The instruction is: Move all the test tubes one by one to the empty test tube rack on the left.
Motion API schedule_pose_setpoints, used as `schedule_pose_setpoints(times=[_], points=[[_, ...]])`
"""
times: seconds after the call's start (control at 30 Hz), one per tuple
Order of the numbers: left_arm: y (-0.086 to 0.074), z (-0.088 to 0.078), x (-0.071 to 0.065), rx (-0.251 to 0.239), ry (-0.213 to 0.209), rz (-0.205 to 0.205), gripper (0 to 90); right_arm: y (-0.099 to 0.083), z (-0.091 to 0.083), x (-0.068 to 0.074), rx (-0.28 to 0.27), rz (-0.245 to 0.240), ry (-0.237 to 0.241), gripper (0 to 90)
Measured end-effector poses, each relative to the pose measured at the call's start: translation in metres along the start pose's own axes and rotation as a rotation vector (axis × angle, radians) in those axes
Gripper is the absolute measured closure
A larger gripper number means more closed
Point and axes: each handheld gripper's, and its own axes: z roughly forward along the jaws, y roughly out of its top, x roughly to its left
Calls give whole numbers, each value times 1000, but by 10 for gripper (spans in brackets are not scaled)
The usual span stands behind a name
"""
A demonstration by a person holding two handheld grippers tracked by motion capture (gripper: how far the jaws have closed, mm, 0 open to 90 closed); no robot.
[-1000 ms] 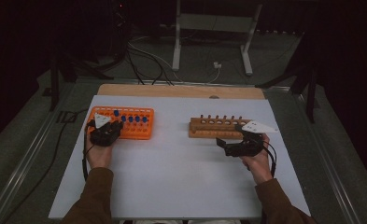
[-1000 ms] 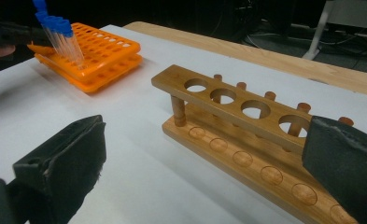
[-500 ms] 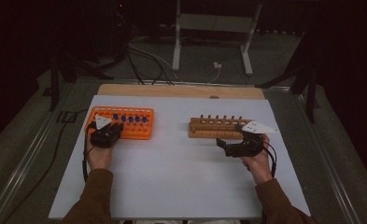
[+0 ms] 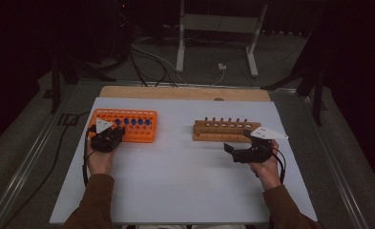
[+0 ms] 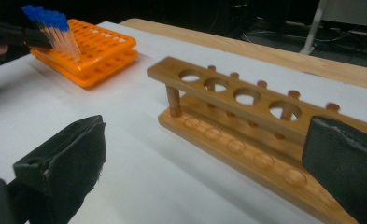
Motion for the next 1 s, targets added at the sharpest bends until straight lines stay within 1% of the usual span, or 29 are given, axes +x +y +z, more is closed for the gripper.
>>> schedule_pose_setpoints(times=[0.1,0.17,0.2,0.23,0.3,0.4,0.47,0.53,0.57,0.63,0.7,0.8,1.0], points=[[-4,-7,1,-21,-21,-19,710,-6,-6,-3,-4,8,-6,0],[-6,-16,-1,-40,-16,-9,657,-10,-11,-4,-14,12,-10,0],[-6,-20,-2,-51,-25,-15,626,-12,-14,-5,-17,17,-11,0],[-7,-25,-2,-64,-42,-17,609,-13,-16,-5,-22,18,-12,0],[-8,-36,-5,-91,-46,-6,558,-16,-19,-6,-28,19,-17,0],[-13,-53,-10,-137,-90,-5,502,-20,-23,-6,-42,22,-20,0],[-16,-62,-12,-147,-100,-11,411,-22,-26,-6,-48,20,-20,0],[-18,-72,-14,-168,-115,-19,359,-23,-28,-5,-58,18,-19,0],[-20,-76,-15,-177,-111,-15,342,-23,-29,-5,-64,18,-17,0],[-23,-83,-16,-183,-104,-22,310,-23,-32,-6,-72,12,-22,0],[-26,-87,-18,-182,-88,-6,283,-24,-33,-6,-79,4,-28,0],[-28,-94,-21,-194,-81,0,243,-25,-35,-6,-85,2,-36,0],[-28,-109,-27,-242,-62,19,165,-28,-40,-7,-101,6,-49,0]])
